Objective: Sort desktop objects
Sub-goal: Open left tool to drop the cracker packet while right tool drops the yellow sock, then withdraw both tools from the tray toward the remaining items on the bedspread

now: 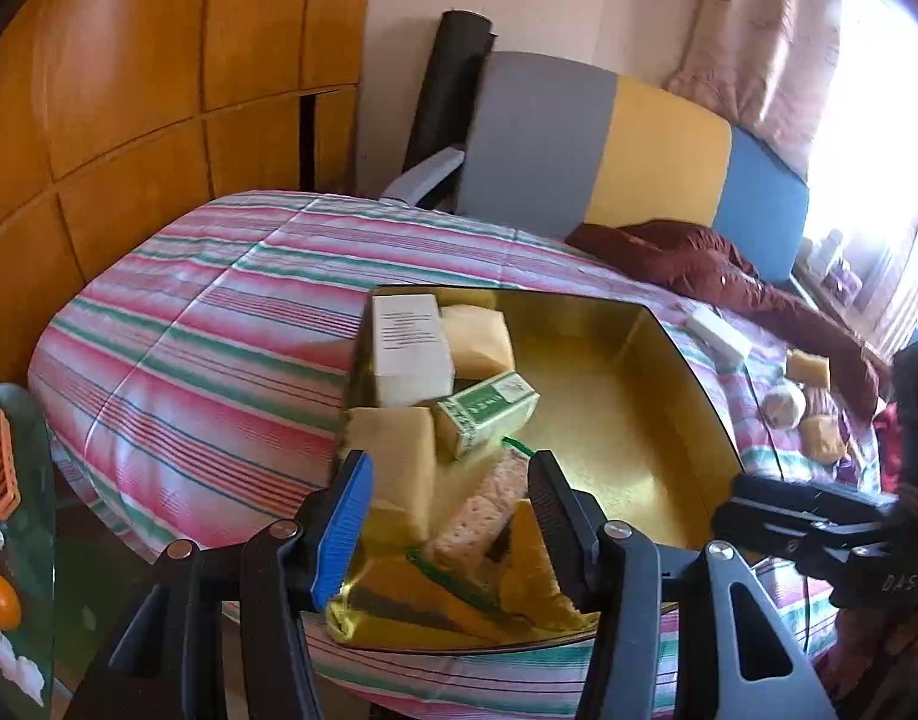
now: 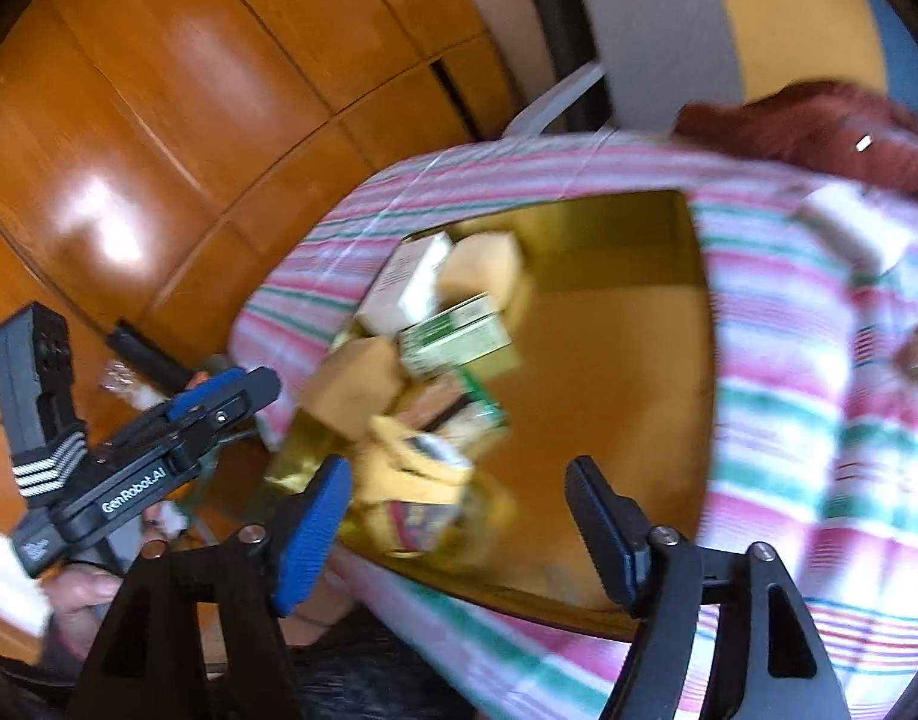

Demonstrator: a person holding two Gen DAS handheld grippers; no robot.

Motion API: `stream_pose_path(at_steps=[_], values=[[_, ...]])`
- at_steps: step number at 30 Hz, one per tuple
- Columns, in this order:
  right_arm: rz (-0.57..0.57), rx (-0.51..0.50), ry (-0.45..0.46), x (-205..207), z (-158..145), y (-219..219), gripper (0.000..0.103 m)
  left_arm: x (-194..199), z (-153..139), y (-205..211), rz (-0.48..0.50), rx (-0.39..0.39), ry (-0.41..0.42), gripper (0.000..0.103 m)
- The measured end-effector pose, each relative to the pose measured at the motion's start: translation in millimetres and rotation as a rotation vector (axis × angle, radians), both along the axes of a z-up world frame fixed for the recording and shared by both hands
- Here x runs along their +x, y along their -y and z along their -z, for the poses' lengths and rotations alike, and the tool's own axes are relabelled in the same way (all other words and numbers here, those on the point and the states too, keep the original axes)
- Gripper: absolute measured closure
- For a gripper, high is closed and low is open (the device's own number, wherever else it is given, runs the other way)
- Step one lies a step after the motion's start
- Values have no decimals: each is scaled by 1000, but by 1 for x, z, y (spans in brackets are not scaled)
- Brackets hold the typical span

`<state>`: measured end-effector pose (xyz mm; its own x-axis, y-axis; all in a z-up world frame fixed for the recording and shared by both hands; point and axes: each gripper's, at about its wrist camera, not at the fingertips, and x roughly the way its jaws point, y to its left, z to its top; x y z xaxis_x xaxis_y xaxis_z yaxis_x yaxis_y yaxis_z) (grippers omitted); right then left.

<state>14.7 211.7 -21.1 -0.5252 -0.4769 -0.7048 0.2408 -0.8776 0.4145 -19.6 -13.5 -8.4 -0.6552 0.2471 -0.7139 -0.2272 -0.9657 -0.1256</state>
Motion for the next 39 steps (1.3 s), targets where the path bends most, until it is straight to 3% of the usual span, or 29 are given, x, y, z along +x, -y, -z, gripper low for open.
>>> stream_pose_path(at_steps=[8, 18, 26, 39], values=[[77, 153, -60, 12, -8, -27, 24, 3, -4, -36, 43, -57, 1, 49], [185, 213, -63, 24, -9, -70, 24, 7, -10, -76, 131, -85, -7, 49], [325, 246, -14, 37, -4, -122, 24, 11, -11, -111, 212, -99, -10, 49], [636, 201, 146, 74, 16, -233, 24, 20, 7, -166, 376, -25, 100, 49]])
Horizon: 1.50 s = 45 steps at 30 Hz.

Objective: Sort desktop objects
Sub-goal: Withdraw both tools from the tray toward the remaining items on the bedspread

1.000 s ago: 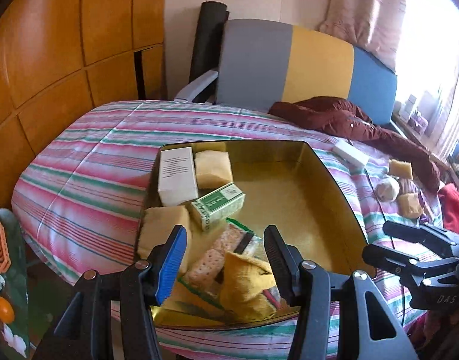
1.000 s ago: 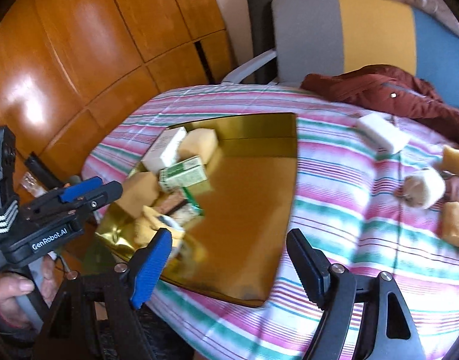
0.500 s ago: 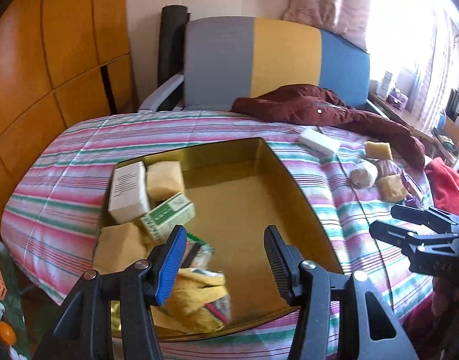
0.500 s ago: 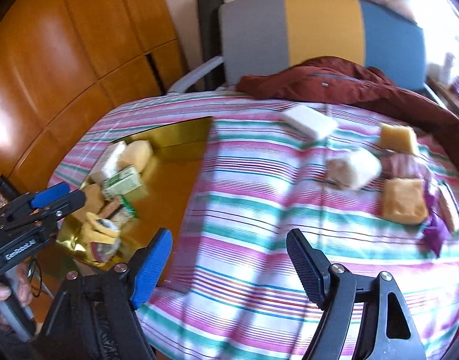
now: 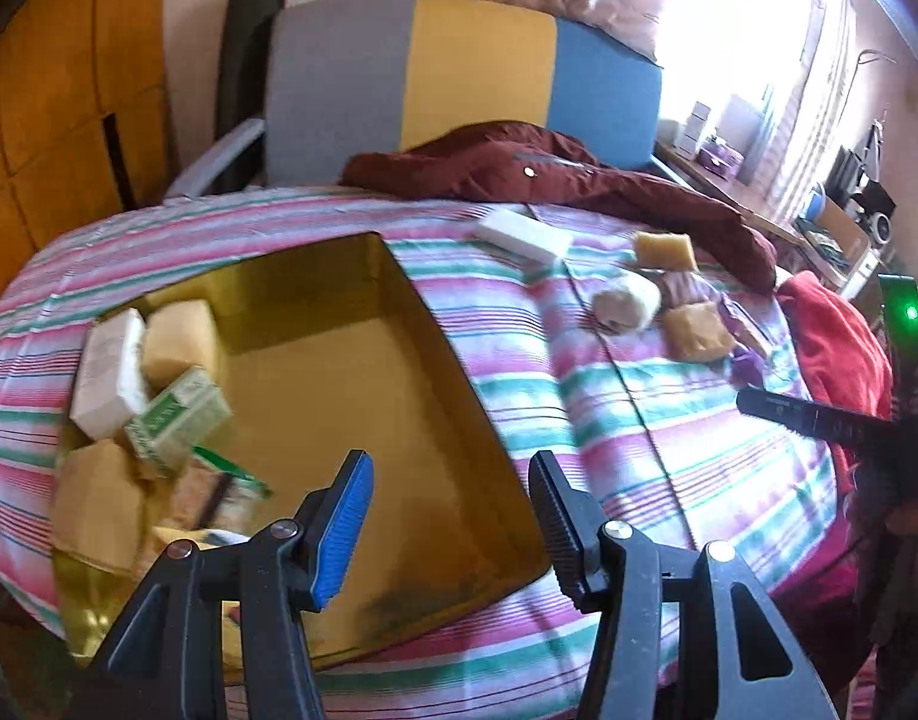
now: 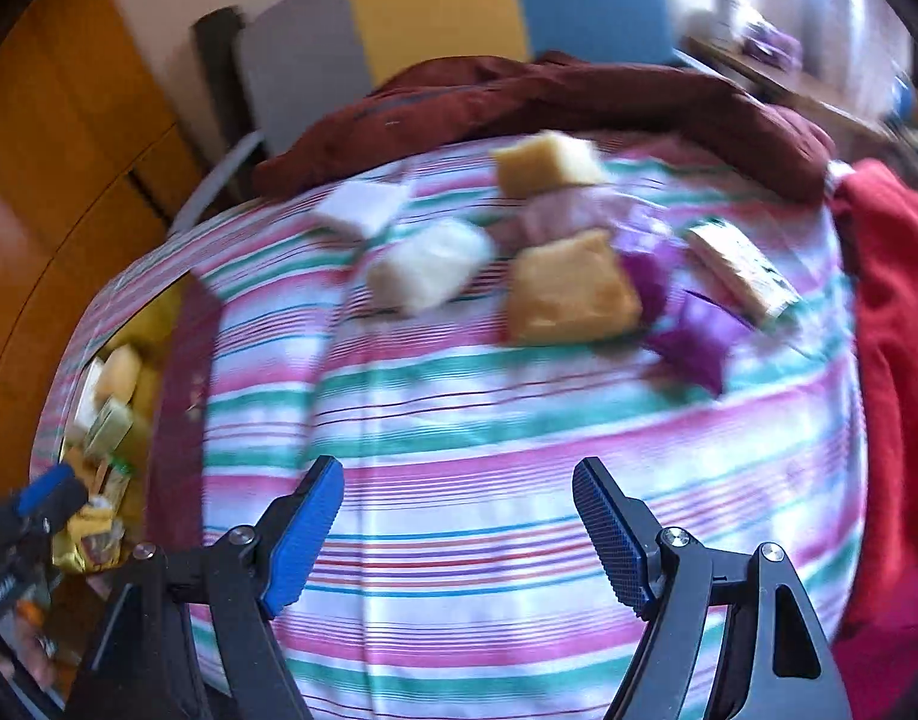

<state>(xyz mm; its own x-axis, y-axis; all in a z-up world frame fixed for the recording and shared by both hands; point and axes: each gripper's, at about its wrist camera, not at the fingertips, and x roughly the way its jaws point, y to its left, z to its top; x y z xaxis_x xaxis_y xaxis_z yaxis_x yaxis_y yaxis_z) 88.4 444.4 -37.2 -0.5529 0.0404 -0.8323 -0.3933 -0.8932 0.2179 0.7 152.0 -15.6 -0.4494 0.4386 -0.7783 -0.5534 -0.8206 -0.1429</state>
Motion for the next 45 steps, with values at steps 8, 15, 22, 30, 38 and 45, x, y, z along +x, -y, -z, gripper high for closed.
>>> stream_pose_path(at_steps=[8, 15, 22, 30, 38, 45], values=[[148, -38, 6, 15, 0, -53, 20, 4, 1, -18, 41, 26, 36, 48], [206, -49, 20, 21, 5, -79, 19, 12, 0, -35, 104, 15, 35, 48], [243, -61, 18, 26, 7, -100, 19, 14, 0, -51, 142, 10, 43, 48], [277, -68, 8, 26, 4, -125, 19, 11, 1, -63, 158, 3, 65, 48], [282, -43, 19, 15, 5, -145, 19, 4, -6, -77, 171, 10, 75, 48], [265, -95, -9, 4, 7, -161, 26, -6, -11, -93, 171, 18, 98, 48]])
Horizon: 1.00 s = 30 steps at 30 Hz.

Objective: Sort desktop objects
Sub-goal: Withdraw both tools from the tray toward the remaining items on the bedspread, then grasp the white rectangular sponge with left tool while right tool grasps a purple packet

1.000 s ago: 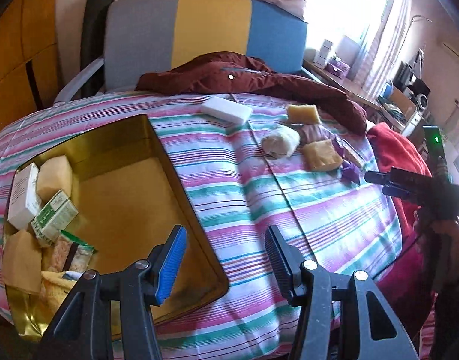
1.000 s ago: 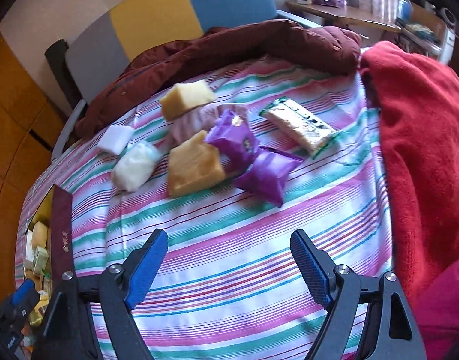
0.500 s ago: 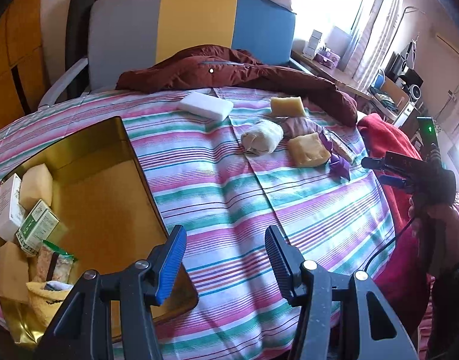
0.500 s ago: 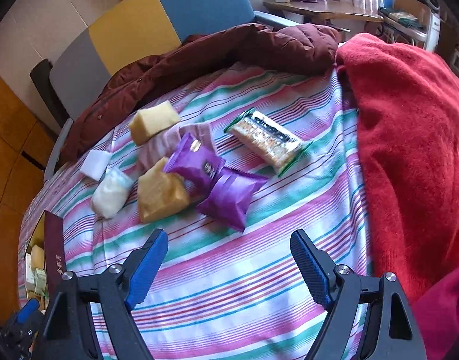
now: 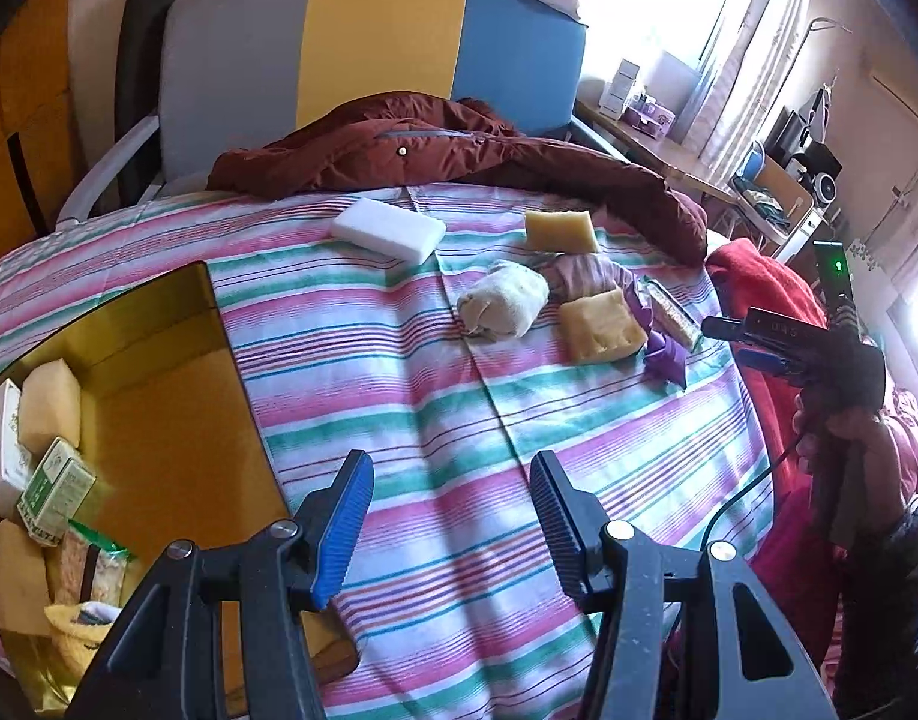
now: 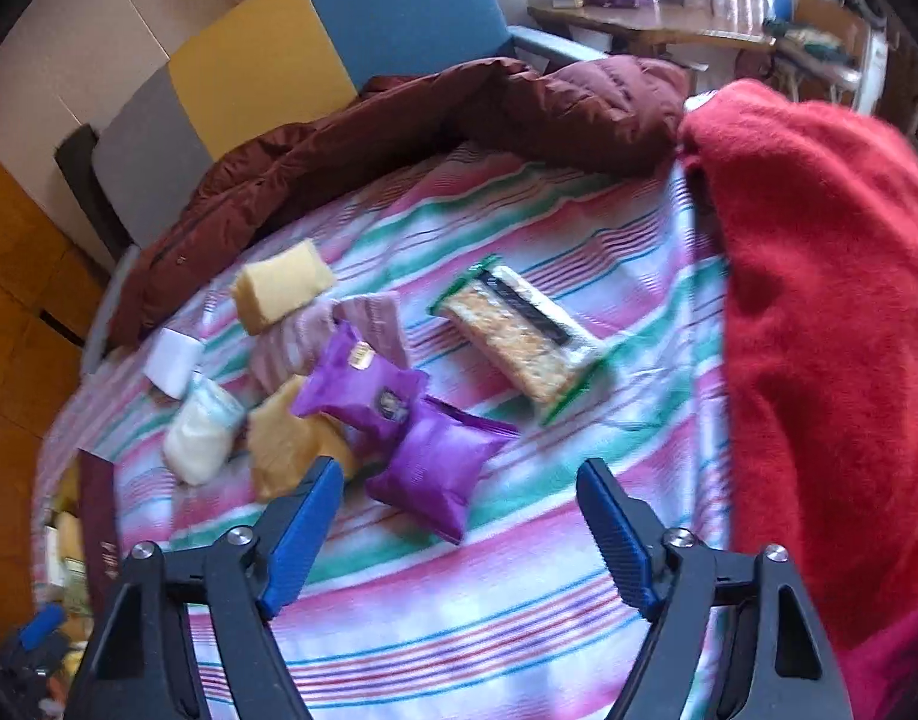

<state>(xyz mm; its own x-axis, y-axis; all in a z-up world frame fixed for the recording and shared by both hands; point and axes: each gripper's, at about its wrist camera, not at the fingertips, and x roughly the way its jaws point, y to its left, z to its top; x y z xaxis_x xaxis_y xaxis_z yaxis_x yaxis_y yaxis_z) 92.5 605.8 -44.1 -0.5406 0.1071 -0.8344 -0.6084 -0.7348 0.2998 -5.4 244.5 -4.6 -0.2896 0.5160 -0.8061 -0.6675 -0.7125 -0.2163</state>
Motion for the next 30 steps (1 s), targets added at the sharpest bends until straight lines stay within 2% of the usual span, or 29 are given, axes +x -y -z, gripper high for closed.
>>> stream_pose_path(at_steps=[4, 9, 11, 14, 17, 19, 20, 22, 24, 30], values=[[-37, 28, 25, -11, 6, 3, 41, -4, 0, -9, 4, 3, 19, 48], [-137, 49, 100, -28, 27, 19, 41, -5, -1, -21, 21, -3, 17, 48], [-131, -18, 96, -31, 35, 13, 40, -8, -1, -25, 19, -3, 29, 48], [-98, -65, 78, -32, 38, 5, 30, -13, -2, -32, 17, 2, 37, 48], [-79, -92, 84, -33, 44, -3, 30, -23, -3, -38, -1, 10, 61, 48], [-89, -82, 115, -36, 47, -2, 42, -34, -3, -42, -24, 22, 102, 48], [-103, -82, 128, -37, 50, 0, 44, -38, -3, -43, -30, 30, 116, 48], [-117, -29, 144, -39, 48, 4, 57, -48, -3, -48, -50, 44, 157, 48], [-127, -19, 145, -39, 48, 7, 61, -58, -3, -52, -73, 67, 209, 48], [-148, 13, 148, -36, 44, 11, 61, -100, -1, -62, -188, 138, 397, 49]])
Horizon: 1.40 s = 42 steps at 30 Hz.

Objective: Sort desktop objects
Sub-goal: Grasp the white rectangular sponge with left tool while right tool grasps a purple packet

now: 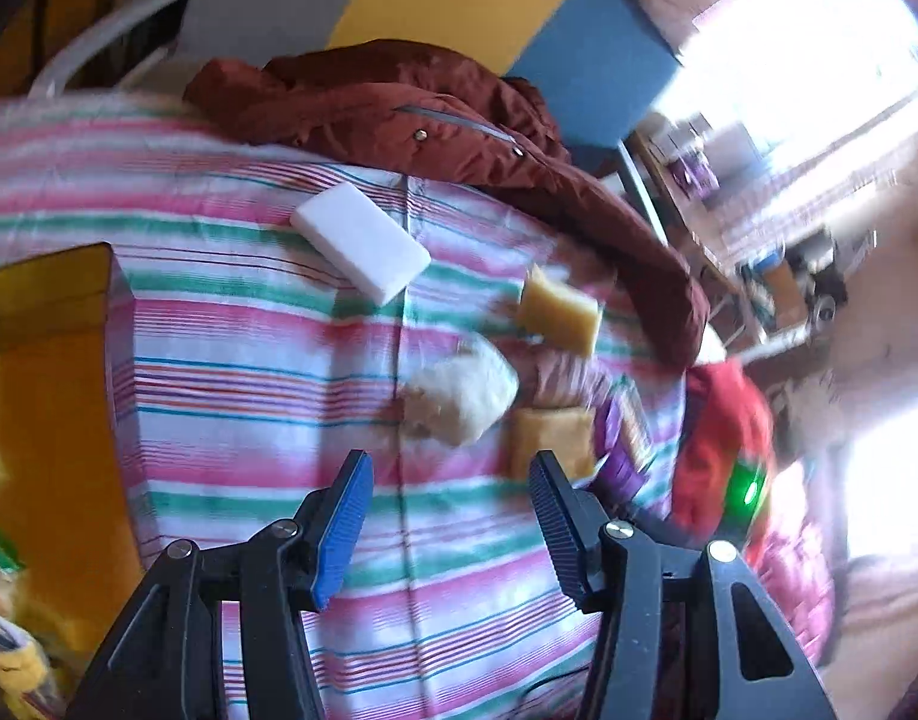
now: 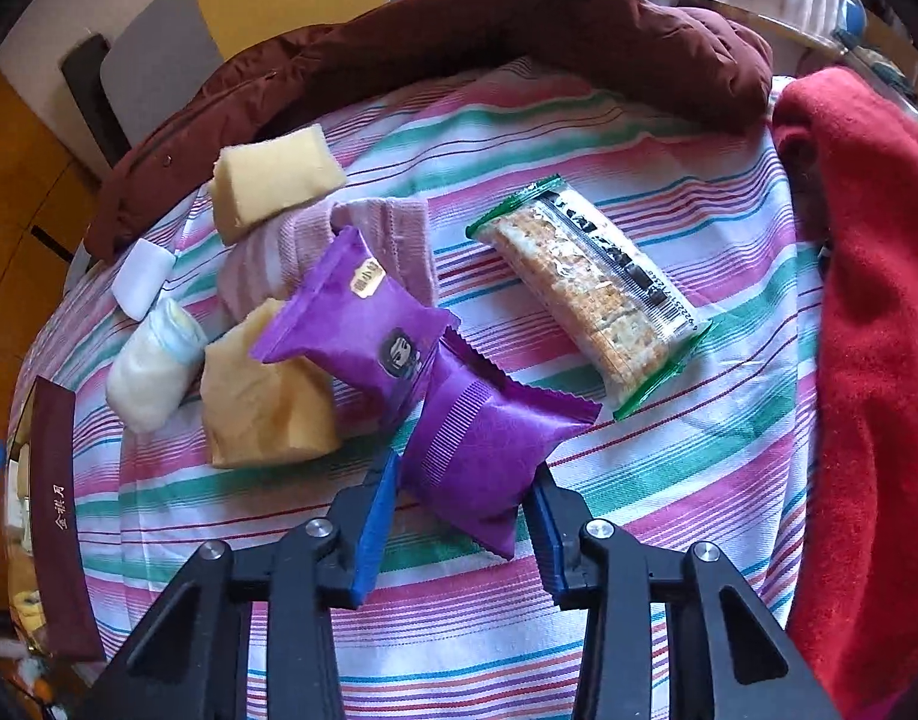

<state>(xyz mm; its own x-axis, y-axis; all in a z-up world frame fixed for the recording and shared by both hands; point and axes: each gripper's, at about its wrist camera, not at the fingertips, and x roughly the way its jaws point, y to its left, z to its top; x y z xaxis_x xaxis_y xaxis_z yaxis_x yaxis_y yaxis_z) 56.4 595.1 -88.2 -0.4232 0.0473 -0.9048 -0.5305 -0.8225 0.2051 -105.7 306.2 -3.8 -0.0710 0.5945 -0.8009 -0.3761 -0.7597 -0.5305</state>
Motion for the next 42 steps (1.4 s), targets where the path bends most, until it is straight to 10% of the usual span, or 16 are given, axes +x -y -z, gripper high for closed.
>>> stream_pose_path(at_steps=[14, 32, 42], values=[[-67, 43, -1, 0, -7, 12, 61, -106, 48, -56, -245, -155, 142, 48], [-88, 46, 6, -11, 2, 12, 61, -153, 87, -104, -353, -350, 123, 19], [-49, 39, 3, -9, 2, 5, 60, -139, 101, -106, -331, -438, 57, 35]])
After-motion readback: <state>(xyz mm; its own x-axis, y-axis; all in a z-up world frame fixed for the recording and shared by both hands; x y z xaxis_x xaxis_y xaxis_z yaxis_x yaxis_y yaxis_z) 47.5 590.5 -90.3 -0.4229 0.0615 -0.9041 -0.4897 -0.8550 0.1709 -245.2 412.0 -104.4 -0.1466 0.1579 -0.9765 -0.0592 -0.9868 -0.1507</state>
